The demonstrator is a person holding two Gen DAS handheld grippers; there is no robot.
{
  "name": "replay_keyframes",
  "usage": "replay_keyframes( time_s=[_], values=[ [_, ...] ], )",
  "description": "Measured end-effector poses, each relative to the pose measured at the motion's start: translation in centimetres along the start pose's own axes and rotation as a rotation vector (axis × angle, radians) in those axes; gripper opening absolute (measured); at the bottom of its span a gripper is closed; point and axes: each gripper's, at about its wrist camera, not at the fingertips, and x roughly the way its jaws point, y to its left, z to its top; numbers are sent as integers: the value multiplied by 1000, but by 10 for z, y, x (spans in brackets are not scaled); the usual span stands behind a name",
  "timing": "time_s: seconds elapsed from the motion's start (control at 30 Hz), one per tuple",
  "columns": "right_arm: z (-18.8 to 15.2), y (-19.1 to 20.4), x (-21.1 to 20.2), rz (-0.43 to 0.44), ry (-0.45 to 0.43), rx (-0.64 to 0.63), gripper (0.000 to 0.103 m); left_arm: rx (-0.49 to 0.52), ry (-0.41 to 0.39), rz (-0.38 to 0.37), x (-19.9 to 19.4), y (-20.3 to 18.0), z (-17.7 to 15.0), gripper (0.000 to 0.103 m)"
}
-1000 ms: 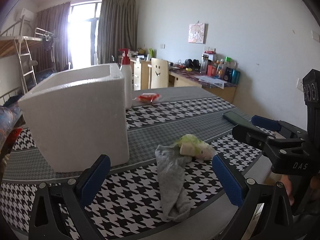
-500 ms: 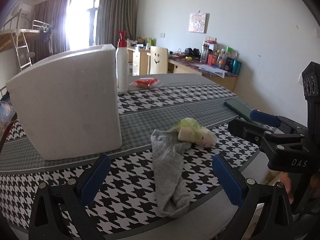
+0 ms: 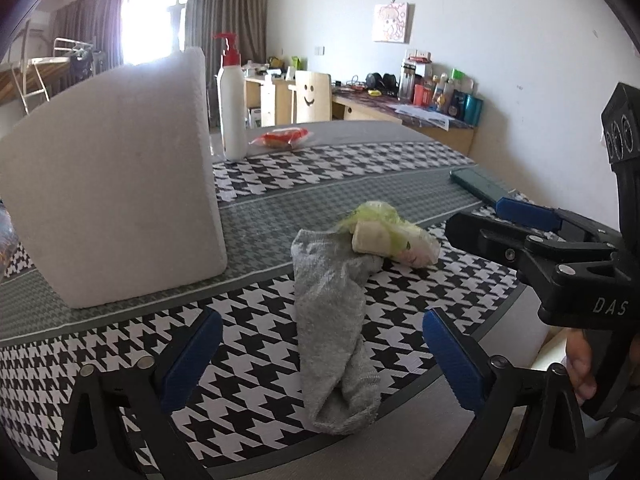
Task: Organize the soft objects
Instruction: 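Move the left tool over the grey sock while the right tool approaches the green package, then close the left tool on the grey sock while the right tool closes on the green package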
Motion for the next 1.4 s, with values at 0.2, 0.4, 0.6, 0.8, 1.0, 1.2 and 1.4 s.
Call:
replay_keyframes(
  time_s=[0.2, 0.4, 0.6, 0.8, 1.0, 1.2, 1.4],
  values=[
    [-2, 0, 6, 15, 15, 3, 97, 4, 40, 2, 13, -1, -2, 89],
    [-2, -3, 9, 19, 25, 12, 97, 15, 59, 12, 21, -3, -2, 80],
    [-2, -4, 13, 27, 32, 13, 97, 28, 81, 27, 27, -5, -4, 64],
    [-1, -4, 27, 28, 64, 13, 97, 43, 101, 9, 31, -8, -5, 56],
    [0, -6, 39, 36, 97, 14, 97, 45, 99, 5, 32, -6, -4, 37],
    [-1, -5, 48, 43, 119, 6, 93, 38, 99, -8, 32, 0, -2, 28],
    [-2, -1, 60, 53, 165, -19, 73, 32, 98, -16, 29, 5, -3, 24]
  ],
)
